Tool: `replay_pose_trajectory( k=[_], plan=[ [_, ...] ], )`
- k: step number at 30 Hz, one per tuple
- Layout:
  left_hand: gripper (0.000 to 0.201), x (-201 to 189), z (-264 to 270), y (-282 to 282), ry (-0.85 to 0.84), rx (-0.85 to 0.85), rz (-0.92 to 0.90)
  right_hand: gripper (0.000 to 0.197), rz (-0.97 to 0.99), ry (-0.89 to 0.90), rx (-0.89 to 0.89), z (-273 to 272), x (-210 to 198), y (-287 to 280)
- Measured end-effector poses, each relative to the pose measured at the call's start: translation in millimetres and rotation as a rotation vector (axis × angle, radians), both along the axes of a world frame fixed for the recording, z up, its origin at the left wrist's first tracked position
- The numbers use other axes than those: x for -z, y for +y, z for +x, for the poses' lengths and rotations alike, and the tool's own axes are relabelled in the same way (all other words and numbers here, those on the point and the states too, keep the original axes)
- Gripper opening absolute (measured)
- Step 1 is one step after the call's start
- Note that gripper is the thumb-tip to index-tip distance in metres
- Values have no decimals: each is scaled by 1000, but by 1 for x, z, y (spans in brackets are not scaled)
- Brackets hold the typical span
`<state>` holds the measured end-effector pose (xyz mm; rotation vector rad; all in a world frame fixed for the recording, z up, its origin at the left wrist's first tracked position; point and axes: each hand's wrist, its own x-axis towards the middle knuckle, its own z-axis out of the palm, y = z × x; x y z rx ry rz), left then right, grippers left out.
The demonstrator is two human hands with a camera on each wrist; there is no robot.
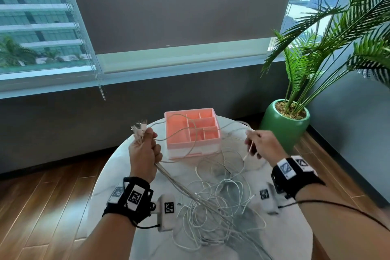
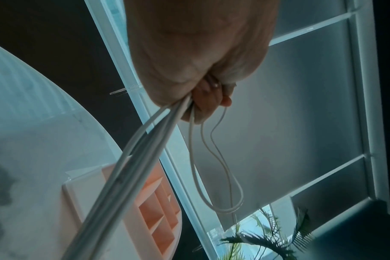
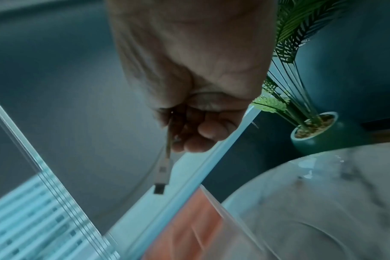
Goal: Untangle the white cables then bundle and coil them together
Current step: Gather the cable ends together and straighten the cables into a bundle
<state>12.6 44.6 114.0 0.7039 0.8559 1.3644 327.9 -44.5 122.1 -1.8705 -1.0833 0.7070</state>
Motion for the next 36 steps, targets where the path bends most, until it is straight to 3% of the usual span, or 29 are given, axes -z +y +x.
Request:
replay_pose_trajectory(
  k=[5,8,10,13,16,19,22,24,26,27,28,30,36],
  plan=[
    [23,4,11,-6,79,96,24,41,167,18,123,21,-53,23],
    [25,5,11,-5,80,122,33,32,116,-3,221,59,-46,11],
    [26,5,10,-5,67,123,29,24,-29,-126,328,96,-23,-8],
    [29,4,12,-4,42,112,19,22,-412,-333,456,150,24,-52],
    [32,3,22,-2,18,120,-13,30,-707,-376,517,164,64,-94],
    [36,0,40,-5,-4,162,-45,32,-676,-380,355,135,68,-91],
    [37,-5,62,-10,-12,222,-48,33,-269,-216,105,70,43,-56],
    [39,-12,76,-14,-36,262,-51,56,-85,-99,-186,7,16,-32],
    [42,-18,88,-18,-95,283,-64,78,-77,-8,-458,-55,0,-14],
    [42,-20,91,-19,-134,285,-79,73,-109,-9,-553,-79,-1,-9],
    [43,-22,92,-18,-178,281,-99,55,-136,-27,-619,-97,3,-5],
    [44,-20,86,-13,-276,239,-147,18,-166,3,-653,-119,15,-2],
    [48,20,30,-5,-333,86,-275,35,-345,-31,-625,-68,67,-38]
  ],
)
